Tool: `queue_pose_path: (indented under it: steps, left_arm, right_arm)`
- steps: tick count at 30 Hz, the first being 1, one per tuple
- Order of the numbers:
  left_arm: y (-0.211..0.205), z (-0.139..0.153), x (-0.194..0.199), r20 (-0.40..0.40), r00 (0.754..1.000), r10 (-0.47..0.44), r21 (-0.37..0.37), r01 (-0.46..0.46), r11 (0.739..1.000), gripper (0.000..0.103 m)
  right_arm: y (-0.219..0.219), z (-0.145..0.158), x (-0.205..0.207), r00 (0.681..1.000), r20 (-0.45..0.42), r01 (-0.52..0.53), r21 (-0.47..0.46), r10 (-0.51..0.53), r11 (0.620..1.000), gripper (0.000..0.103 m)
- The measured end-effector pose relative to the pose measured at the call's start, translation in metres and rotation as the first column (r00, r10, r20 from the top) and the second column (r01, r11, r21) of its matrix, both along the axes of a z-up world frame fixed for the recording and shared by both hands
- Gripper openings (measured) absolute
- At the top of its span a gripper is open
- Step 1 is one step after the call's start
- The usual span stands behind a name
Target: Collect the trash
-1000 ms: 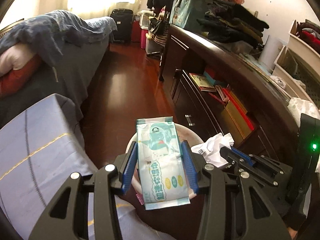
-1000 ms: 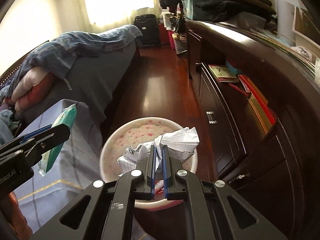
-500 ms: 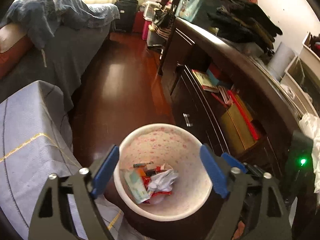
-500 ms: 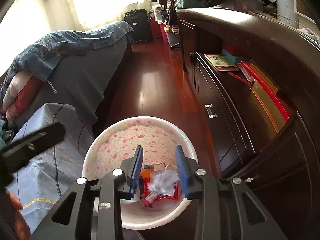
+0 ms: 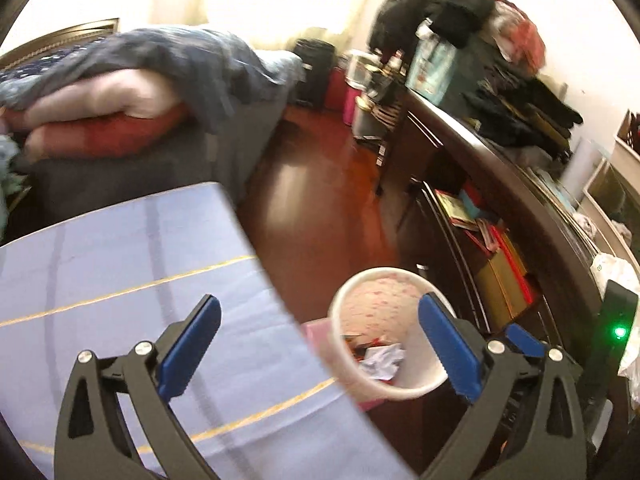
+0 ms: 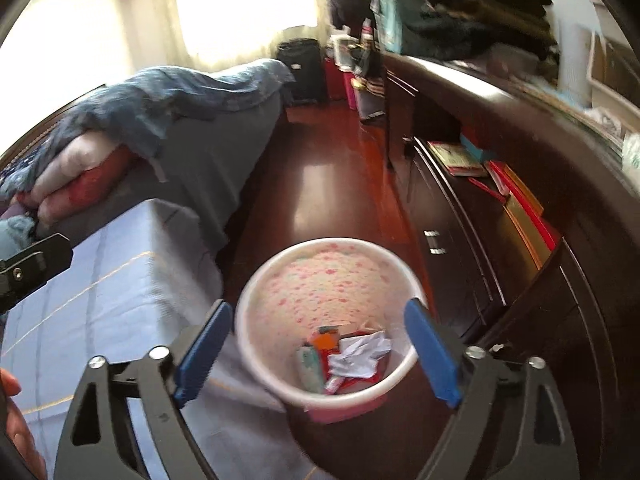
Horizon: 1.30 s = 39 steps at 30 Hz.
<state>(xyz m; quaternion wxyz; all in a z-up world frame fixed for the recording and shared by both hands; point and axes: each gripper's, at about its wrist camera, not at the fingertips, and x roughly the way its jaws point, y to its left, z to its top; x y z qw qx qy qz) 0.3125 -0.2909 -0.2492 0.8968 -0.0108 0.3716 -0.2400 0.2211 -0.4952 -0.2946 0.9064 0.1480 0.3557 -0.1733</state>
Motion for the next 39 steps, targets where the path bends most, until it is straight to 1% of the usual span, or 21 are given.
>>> queue_pose_path:
  steps: [3, 4, 5, 7, 9, 10, 11, 13, 15, 18, 19, 21, 23, 26, 31, 35, 39]
  left_arm:
    - [0.039, 0.018, -0.018, 0.036, 0.996, 0.081, 0.022, -0.082, 0.996, 0.099]
    - [0.059, 0.027, -0.029, 0.059, 0.99, 0.127, 0.033, -0.129, 0.991, 0.099]
    - [0.072, 0.033, -0.036, 0.073, 0.985, 0.156, 0.039, -0.159, 0.986, 0.099]
    - [0.104, 0.046, -0.054, 0.104, 0.967, 0.234, 0.046, -0.239, 0.97, 0.099]
    - [0.136, 0.059, -0.072, 0.129, 0.943, 0.308, 0.041, -0.315, 0.948, 0.099]
    - [0.156, 0.068, -0.086, 0.144, 0.926, 0.348, 0.036, -0.357, 0.934, 0.099]
    - [0.167, 0.073, -0.094, 0.156, 0.916, 0.37, 0.034, -0.379, 0.925, 0.099]
    - [0.195, 0.09, -0.117, 0.197, 0.88, 0.433, 0.045, -0.449, 0.892, 0.099]
    - [0.213, 0.104, -0.136, 0.235, 0.854, 0.464, 0.047, -0.487, 0.872, 0.099]
    - [0.245, 0.134, -0.174, 0.305, 0.796, 0.523, 0.028, -0.556, 0.831, 0.099]
    - [0.25, 0.141, -0.184, 0.321, 0.784, 0.531, 0.016, -0.565, 0.825, 0.099]
    - [0.266, 0.159, -0.208, 0.361, 0.751, 0.552, -0.016, -0.587, 0.809, 0.099]
    - [0.276, 0.173, -0.225, 0.387, 0.732, 0.561, -0.037, -0.595, 0.803, 0.099]
    - [0.285, 0.19, -0.248, 0.413, 0.718, 0.561, -0.066, -0.591, 0.804, 0.099]
    - [0.293, 0.206, -0.272, 0.438, 0.699, 0.565, -0.107, -0.584, 0.805, 0.099]
    - [0.296, 0.213, -0.283, 0.457, 0.686, 0.565, -0.132, -0.576, 0.807, 0.099]
    - [0.292, 0.219, -0.292, 0.483, 0.675, 0.558, -0.142, -0.568, 0.81, 0.099]
  right_arm:
    - [0.043, 0.021, -0.009, 0.997, 0.02, -0.069, -0.038, 0.07, 0.997, 0.097]
    - [0.056, 0.027, -0.012, 0.995, 0.028, -0.093, -0.051, 0.095, 0.994, 0.099]
    - [0.078, 0.037, -0.018, 0.99, 0.039, -0.132, -0.073, 0.135, 0.989, 0.099]
    - [0.102, 0.049, -0.024, 0.983, 0.05, -0.174, -0.092, 0.179, 0.98, 0.099]
    - [0.132, 0.065, -0.034, 0.966, 0.08, -0.237, -0.099, 0.245, 0.966, 0.099]
    - [0.143, 0.072, -0.04, 0.957, 0.095, -0.265, -0.101, 0.274, 0.959, 0.099]
    - [0.16, 0.083, -0.047, 0.944, 0.115, -0.298, -0.103, 0.309, 0.949, 0.099]
    - [0.179, 0.098, -0.059, 0.926, 0.149, -0.334, -0.107, 0.348, 0.936, 0.099]
    - [0.2, 0.118, -0.072, 0.903, 0.182, -0.372, -0.122, 0.39, 0.92, 0.099]
    - [0.224, 0.146, -0.092, 0.868, 0.228, -0.414, -0.156, 0.44, 0.897, 0.099]
    - [0.23, 0.156, -0.1, 0.859, 0.252, -0.416, -0.167, 0.446, 0.894, 0.099]
    - [0.241, 0.172, -0.114, 0.838, 0.293, -0.423, -0.182, 0.46, 0.888, 0.099]
    - [0.251, 0.188, -0.127, 0.82, 0.322, -0.431, -0.196, 0.473, 0.881, 0.099]
    - [0.265, 0.203, -0.141, 0.802, 0.35, -0.43, -0.226, 0.485, 0.874, 0.099]
    - [0.282, 0.215, -0.161, 0.793, 0.372, -0.395, -0.288, 0.482, 0.872, 0.099]
    - [0.285, 0.223, -0.171, 0.792, 0.391, -0.367, -0.308, 0.469, 0.878, 0.099]
    - [0.283, 0.229, -0.178, 0.789, 0.412, -0.345, -0.318, 0.456, 0.883, 0.099]
